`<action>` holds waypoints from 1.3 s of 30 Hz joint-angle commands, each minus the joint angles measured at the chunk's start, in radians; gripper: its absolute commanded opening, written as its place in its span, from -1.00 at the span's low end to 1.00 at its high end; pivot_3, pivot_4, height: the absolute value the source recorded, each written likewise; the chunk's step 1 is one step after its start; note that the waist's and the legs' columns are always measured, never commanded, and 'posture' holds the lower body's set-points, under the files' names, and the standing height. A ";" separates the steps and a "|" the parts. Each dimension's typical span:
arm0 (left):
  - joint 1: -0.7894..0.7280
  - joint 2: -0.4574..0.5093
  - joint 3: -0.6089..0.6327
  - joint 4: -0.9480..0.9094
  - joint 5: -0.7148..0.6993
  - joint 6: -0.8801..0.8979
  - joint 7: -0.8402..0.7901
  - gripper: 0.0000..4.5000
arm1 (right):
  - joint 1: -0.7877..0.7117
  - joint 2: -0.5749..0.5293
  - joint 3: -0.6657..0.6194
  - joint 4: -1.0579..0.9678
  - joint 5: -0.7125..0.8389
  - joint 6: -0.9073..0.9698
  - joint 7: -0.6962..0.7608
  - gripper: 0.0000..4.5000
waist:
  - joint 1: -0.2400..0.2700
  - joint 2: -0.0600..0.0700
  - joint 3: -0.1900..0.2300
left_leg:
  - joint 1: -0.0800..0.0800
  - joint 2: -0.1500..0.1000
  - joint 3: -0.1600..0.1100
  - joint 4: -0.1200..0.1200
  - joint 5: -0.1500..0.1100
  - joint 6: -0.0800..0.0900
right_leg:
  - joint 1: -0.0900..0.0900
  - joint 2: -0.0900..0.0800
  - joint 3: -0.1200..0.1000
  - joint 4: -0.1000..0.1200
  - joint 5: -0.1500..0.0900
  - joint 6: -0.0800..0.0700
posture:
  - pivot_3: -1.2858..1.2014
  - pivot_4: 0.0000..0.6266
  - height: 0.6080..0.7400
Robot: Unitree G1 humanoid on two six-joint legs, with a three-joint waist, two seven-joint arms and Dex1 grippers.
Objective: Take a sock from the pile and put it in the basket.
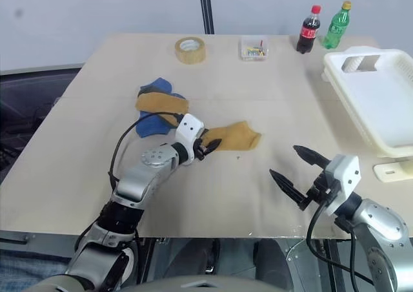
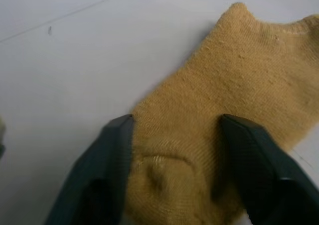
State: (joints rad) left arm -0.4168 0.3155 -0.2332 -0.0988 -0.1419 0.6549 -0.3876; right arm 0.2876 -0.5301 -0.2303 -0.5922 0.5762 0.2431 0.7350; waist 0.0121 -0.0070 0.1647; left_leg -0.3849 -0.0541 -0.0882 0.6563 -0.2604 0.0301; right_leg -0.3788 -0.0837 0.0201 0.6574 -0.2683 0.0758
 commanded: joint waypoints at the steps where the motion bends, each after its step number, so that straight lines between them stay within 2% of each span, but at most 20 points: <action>1: 0.046 0.003 -0.003 -0.101 -0.007 0.058 -0.007 -0.41 | -0.012 0.005 -0.001 -0.011 0.003 -0.024 0.001 1.00 | -0.001 0.000 0.000 | 0.000 0.000 0.000 0.000 0.000 0.000 | 0.000 0.000 0.000 0.000 0.000 0.000 | 0.03 -0.52 1.00; 3: 0.067 0.008 -0.010 -0.136 -0.004 0.076 -0.013 -0.86 | -0.015 0.005 0.000 -0.007 0.004 -0.025 0.001 1.00 | 0.000 0.000 0.000 | 0.000 0.000 0.000 -0.001 0.000 0.000 | 0.000 0.000 0.000 0.000 0.000 0.000 | 0.03 -0.52 1.00; 4: 0.082 0.013 -0.015 -0.159 -0.009 0.089 -0.024 -0.97 | -0.015 0.005 0.001 -0.005 0.003 -0.027 0.002 1.00 | 0.000 0.000 0.000 | 0.000 0.000 0.000 -0.001 0.000 0.000 | 0.000 0.000 0.000 0.000 0.000 0.000 | 0.03 -0.52 1.00; 13: 0.221 0.079 -0.096 -0.360 -0.024 0.144 -0.092 -0.97 | -0.016 0.007 0.010 0.012 -0.003 -0.041 0.008 1.00 | 0.003 0.001 0.000 | 0.001 0.000 0.000 -0.002 0.000 0.000 | 0.000 -0.001 0.001 -0.001 0.000 0.000 | 0.03 -0.52 1.00; 22: 0.241 -0.090 -0.135 -0.362 -0.027 0.236 0.018 -0.97 | 0.000 0.002 -0.004 -0.002 -0.005 -0.042 0.001 1.00 | 0.004 0.001 0.000 | 0.000 -0.001 0.000 -0.002 0.000 0.000 | 0.000 -0.002 0.000 -0.001 0.000 0.000 | 0.03 -0.52 1.00; 26: 0.252 -0.109 -0.144 -0.376 -0.028 0.256 0.033 -0.97 | 0.027 -0.007 -0.025 -0.019 0.001 -0.037 0.000 1.00 | 0.003 0.001 0.000 | 0.000 0.000 0.000 -0.002 0.000 0.000 | 0.000 -0.001 0.000 -0.001 0.000 0.000 | 0.03 -0.52 1.00; 27: 0.256 -0.109 -0.143 -0.384 -0.032 0.260 0.032 -0.74 | 0.034 -0.008 -0.028 -0.025 0.003 -0.037 -0.001 1.00 | 0.003 0.001 0.000 | 0.000 0.000 0.000 -0.002 0.000 0.000 | 0.000 -0.001 0.000 -0.001 0.000 0.000 | 0.03 -0.52 1.00; 28: 0.260 -0.111 -0.141 -0.389 -0.036 0.264 0.032 -0.67 | 0.039 -0.009 -0.029 -0.030 0.004 -0.037 -0.002 1.00 | 0.003 0.001 0.000 | 0.000 0.000 0.000 -0.002 0.000 0.000 | 0.000 -0.001 0.000 -0.001 0.000 0.000 | 0.03 -0.52 1.00; 30: 0.264 -0.108 -0.143 -0.396 -0.040 0.269 0.030 -0.35 | 0.048 -0.007 -0.031 -0.036 0.004 -0.036 -0.004 1.00 | 0.002 0.001 0.000 | 0.001 0.000 0.000 -0.002 0.000 0.000 | 0.000 -0.002 0.000 -0.001 0.000 0.000 | 0.03 -0.52 1.00; 36: 0.274 -0.097 -0.130 -0.420 -0.074 0.267 0.008 0.93 | 0.043 -0.007 -0.028 -0.034 0.002 -0.035 -0.007 1.00 | 0.002 0.001 -0.001 | 0.001 0.000 0.001 -0.002 0.000 0.000 | 0.001 -0.001 0.000 -0.001 0.000 0.000 | 0.03 -0.52 1.00; 39: 0.286 -0.089 -0.106 -0.439 -0.095 0.282 0.008 0.99 | 0.023 -0.010 -0.025 -0.023 0.001 -0.032 -0.006 1.00 | 0.000 0.001 -0.001 | 0.001 0.001 0.001 -0.002 0.000 0.000 | 0.001 -0.001 0.000 -0.001 0.000 0.000 | 0.03 -0.52 1.00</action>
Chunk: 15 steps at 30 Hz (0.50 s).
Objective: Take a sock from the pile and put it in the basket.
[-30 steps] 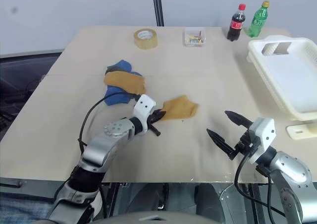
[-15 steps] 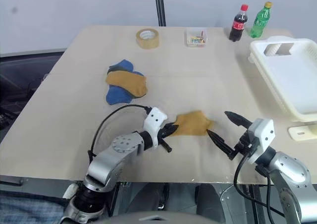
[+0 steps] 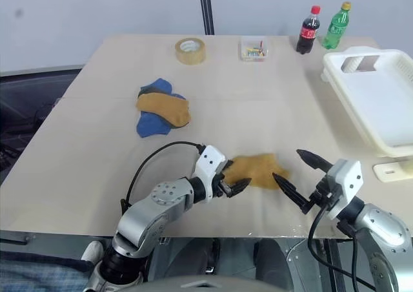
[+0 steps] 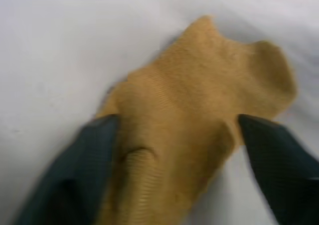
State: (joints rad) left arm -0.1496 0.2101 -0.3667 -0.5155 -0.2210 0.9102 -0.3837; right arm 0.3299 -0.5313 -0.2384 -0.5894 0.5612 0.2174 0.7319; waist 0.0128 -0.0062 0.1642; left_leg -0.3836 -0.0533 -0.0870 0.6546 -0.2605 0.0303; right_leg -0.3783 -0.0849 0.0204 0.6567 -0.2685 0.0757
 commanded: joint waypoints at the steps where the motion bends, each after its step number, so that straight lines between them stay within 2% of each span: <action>1: 0.023 0.022 0.036 -0.031 -0.021 0.033 0.003 0.99 | -0.026 -0.010 -0.016 -0.023 0.017 -0.004 -0.003 1.00 | -0.001 0.000 0.000 | 0.000 0.000 0.000 0.000 0.000 0.000 | 0.000 0.000 0.000 0.000 0.000 0.000 | 0.03 -0.52 1.00; 7: 0.042 0.111 0.058 -0.081 -0.017 0.021 -0.010 0.99 | -0.051 -0.016 -0.009 -0.007 0.019 0.003 0.010 1.00 | 0.000 0.000 0.000 | 0.000 0.000 0.000 0.000 0.000 0.000 | 0.000 0.001 0.000 -0.001 0.000 0.000 | 0.03 -0.52 1.00; 15: 0.068 0.133 0.100 -0.156 -0.065 0.045 -0.018 0.99 | -0.084 -0.015 0.006 0.005 0.017 0.013 0.012 1.00 | 0.001 0.000 0.000 | -0.001 0.000 0.000 -0.001 0.000 0.000 | 0.000 0.000 0.000 -0.001 0.000 0.000 | 0.03 -0.52 1.00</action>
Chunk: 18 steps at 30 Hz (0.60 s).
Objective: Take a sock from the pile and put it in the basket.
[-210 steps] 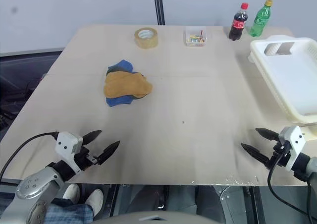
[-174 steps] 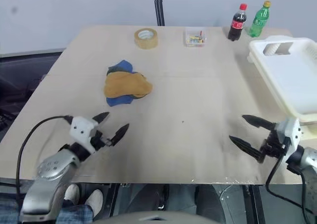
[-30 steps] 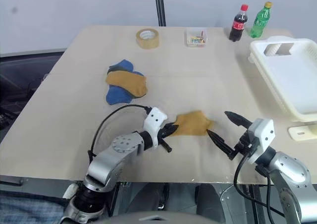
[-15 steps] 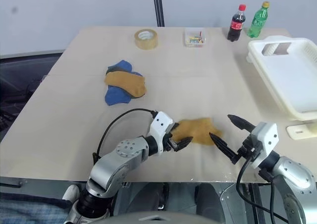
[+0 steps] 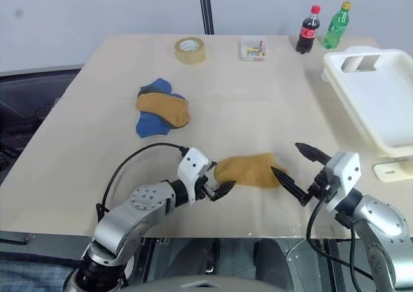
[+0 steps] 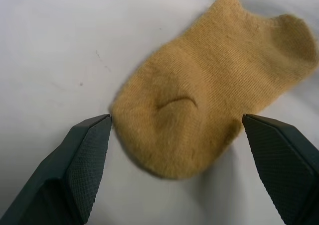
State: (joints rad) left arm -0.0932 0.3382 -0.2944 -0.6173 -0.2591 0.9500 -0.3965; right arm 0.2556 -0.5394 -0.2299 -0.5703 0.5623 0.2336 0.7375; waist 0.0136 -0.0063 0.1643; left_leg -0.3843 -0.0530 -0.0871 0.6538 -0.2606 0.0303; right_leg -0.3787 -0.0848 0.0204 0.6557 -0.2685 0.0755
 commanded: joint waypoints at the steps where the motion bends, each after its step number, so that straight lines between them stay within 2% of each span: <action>1: 0.000 0.006 0.062 -0.047 -0.030 -0.038 -0.013 0.99 | -0.013 -0.005 0.003 -0.016 0.018 -0.002 0.009 1.00 | 0.000 0.000 0.000 | 0.000 0.000 0.000 0.000 0.000 0.000 | 0.000 0.000 0.000 -0.001 0.000 0.000 | 0.03 -0.52 1.00; 4: -0.085 -0.010 0.174 0.054 0.002 -0.159 0.032 0.99 | -0.027 0.003 0.026 -0.023 0.021 -0.001 0.011 1.00 | 0.003 0.000 0.000 | -0.001 0.000 -0.001 0.000 0.000 0.000 | 0.000 0.000 -0.001 -0.001 0.000 0.000 | 0.03 -0.52 1.00; 8: -0.176 -0.022 0.238 0.210 0.049 -0.231 0.091 0.99 | -0.055 0.007 0.054 -0.028 0.014 -0.002 0.003 1.00 | 0.001 0.000 0.000 | 0.000 0.000 -0.001 0.000 0.000 0.000 | 0.000 0.000 -0.002 -0.001 0.000 0.000 | 0.03 -0.52 1.00; 13: -0.241 0.014 0.218 0.407 0.152 -0.358 0.108 0.99 | -0.072 0.011 0.070 -0.034 0.013 0.002 -0.010 1.00 | 0.000 -0.001 0.001 | -0.001 -0.001 -0.001 -0.001 0.002 -0.004 | -0.001 0.001 -0.001 -0.003 0.000 0.000 | 0.03 -0.52 1.00; 18: -0.323 -0.012 0.206 0.570 0.219 -0.465 0.146 0.99 | -0.074 0.015 0.081 -0.034 0.005 -0.006 -0.012 1.00 | 0.003 -0.001 0.001 | -0.003 -0.003 -0.003 -0.001 0.003 -0.004 | -0.001 -0.001 -0.003 -0.004 0.000 0.000 | 0.03 -0.52 1.00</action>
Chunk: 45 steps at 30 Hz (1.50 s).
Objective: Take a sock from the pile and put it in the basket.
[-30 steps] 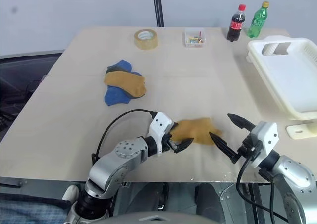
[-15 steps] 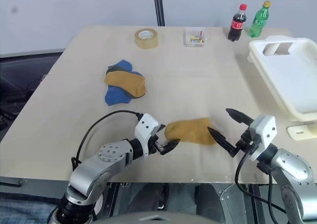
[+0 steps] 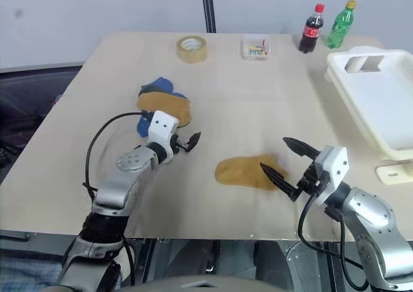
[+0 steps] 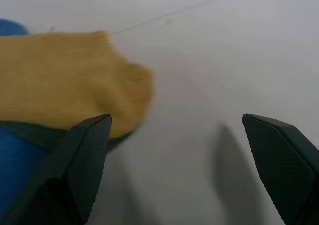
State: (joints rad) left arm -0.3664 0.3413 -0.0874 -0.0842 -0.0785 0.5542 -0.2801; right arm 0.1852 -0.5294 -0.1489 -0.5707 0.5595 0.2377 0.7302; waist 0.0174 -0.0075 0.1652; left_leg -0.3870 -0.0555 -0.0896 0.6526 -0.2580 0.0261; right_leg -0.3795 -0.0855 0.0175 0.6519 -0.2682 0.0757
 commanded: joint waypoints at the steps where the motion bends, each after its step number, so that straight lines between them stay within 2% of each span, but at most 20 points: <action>1: -0.064 -0.020 0.000 0.058 0.051 -0.085 0.041 0.99 | -0.003 0.006 0.001 -0.035 0.009 -0.012 -0.006 1.00 | -0.001 0.000 0.000 | 0.000 0.000 0.000 0.000 0.000 0.000 | 0.000 0.000 0.000 0.000 0.000 0.000 | 0.03 -0.52 1.00; 8: -0.096 -0.017 -0.009 0.134 0.107 -0.169 0.039 0.99 | 0.011 0.007 0.014 -0.045 0.009 -0.024 0.009 1.00 | -0.006 0.000 0.000 | 0.000 0.000 0.001 0.000 0.000 0.000 | -0.002 0.000 0.001 0.001 0.000 0.000 | 0.03 -0.52 1.00; 23: -0.124 -0.055 0.019 0.185 0.136 -0.136 0.087 0.99 | 0.013 0.007 0.020 -0.033 -0.004 -0.034 0.009 1.00 | -0.005 -0.001 0.000 | 0.000 0.000 0.001 0.001 0.000 0.000 | -0.003 0.000 0.001 0.005 0.000 0.000 | 0.03 -0.52 1.00; 26: -0.121 -0.060 0.014 0.177 0.143 -0.136 0.092 0.67 | 0.020 0.007 0.020 -0.031 -0.009 -0.038 0.011 1.00 | -0.004 0.000 0.000 | 0.000 0.000 0.001 0.001 0.000 0.000 | -0.003 0.000 0.001 0.005 0.000 0.000 | 0.03 -0.52 1.00; 27: -0.120 -0.061 0.012 0.174 0.146 -0.136 0.091 0.50 | 0.022 0.008 0.022 -0.030 -0.010 -0.040 0.011 1.00 | -0.004 0.000 0.000 | 0.000 0.000 0.001 0.001 0.000 0.000 | -0.003 0.000 0.001 0.005 0.000 0.000 | 0.03 -0.52 1.00; 28: -0.120 -0.061 0.009 0.171 0.149 -0.136 0.091 0.23 | 0.023 0.008 0.023 -0.030 -0.012 -0.040 0.011 1.00 | -0.004 -0.001 0.000 | 0.000 0.000 0.001 0.001 0.000 0.000 | -0.003 0.000 0.001 0.005 0.000 0.000 | 0.03 -0.52 1.00; 29: -0.119 -0.062 0.007 0.169 0.151 -0.136 0.090 0.23 | 0.023 0.009 0.024 -0.030 -0.013 -0.041 0.010 1.00 | -0.004 0.000 0.000 | 0.000 0.000 0.001 0.001 0.000 0.000 | -0.003 0.000 0.001 0.005 0.000 0.000 | 0.03 -0.52 1.00; 30: -0.118 -0.063 0.007 0.167 0.152 -0.136 0.090 -0.04 | 0.024 0.010 0.026 -0.029 -0.015 -0.042 0.009 1.00 | -0.004 -0.001 0.000 | 0.000 0.000 0.001 0.001 0.000 0.000 | -0.003 0.000 0.001 0.005 0.000 0.000 | 0.03 -0.52 1.00; 32: -0.118 -0.064 0.008 0.167 0.152 -0.136 0.091 -0.35 | 0.024 0.010 0.030 -0.028 -0.018 -0.044 0.009 1.00 | -0.004 -0.001 0.000 | 0.000 0.000 0.001 0.001 0.000 0.000 | -0.003 0.000 0.001 0.005 0.000 0.000 | 0.03 -0.52 1.00; 35: -0.119 -0.066 0.008 0.170 0.154 -0.137 0.091 -0.98 | 0.023 0.011 0.031 -0.023 -0.023 -0.047 0.010 1.00 | -0.005 -0.001 0.000 | 0.000 0.000 0.001 0.001 0.000 0.000 | -0.003 0.000 0.001 0.005 0.000 0.000 | 0.03 -0.52 1.00; 38: -0.122 -0.072 0.009 0.163 0.151 -0.131 0.088 -1.00 | 0.021 0.013 0.033 -0.019 -0.026 -0.049 0.010 1.00 | -0.005 -0.001 0.000 | 0.000 0.000 0.001 0.001 0.000 0.000 | -0.003 0.000 0.001 0.005 0.000 0.000 | 0.03 -0.52 1.00; 45: -0.179 -0.153 -0.021 0.087 0.099 -0.018 0.047 -1.00 | 0.017 0.022 0.042 -0.009 -0.043 -0.057 0.009 1.00 | -0.002 -0.001 0.000 | 0.000 0.000 0.001 0.002 0.000 0.000 | -0.003 0.000 0.001 0.005 0.000 0.000 | 0.03 -0.52 1.00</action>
State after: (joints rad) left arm -0.5115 0.2118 -0.0877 0.0690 0.0361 0.5177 -0.2183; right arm 0.2071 -0.5118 -0.1067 -0.5663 0.5148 0.2056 0.7361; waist 0.0155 -0.0082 0.1656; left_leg -0.3875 -0.0559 -0.0890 0.6544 -0.2577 0.0257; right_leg -0.3820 -0.0852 0.0183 0.6572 -0.2682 0.0759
